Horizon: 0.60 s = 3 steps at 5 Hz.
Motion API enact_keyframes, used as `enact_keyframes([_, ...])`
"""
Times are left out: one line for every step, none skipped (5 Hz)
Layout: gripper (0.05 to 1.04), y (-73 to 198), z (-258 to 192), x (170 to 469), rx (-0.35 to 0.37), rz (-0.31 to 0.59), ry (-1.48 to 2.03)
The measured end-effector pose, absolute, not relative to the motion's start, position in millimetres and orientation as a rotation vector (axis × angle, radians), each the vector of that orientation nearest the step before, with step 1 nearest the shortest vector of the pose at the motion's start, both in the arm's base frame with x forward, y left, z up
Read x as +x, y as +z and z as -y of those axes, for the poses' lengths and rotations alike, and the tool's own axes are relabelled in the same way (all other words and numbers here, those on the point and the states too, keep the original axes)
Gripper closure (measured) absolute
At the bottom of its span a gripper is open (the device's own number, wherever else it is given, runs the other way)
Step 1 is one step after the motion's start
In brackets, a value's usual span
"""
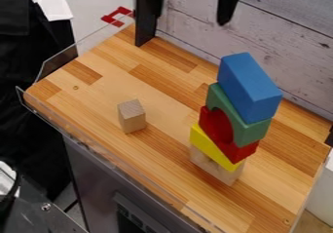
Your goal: Remove the blue block from the tower and put it in the table
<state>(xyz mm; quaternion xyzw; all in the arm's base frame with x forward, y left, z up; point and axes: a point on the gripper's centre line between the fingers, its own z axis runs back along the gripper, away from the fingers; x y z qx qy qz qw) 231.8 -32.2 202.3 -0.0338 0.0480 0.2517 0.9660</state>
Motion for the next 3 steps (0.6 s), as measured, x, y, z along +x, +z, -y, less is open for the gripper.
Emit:
enact_keyframes([0.084,207.2,50.0,228.9,-0.031,-0.066,0.514])
enact_keyframes([0.084,206.0,69.9,227.4,-0.017,-0.051,0.498])
enact_keyframes([0.084,196.6,86.6,222.8,-0.017,-0.070,0.495])
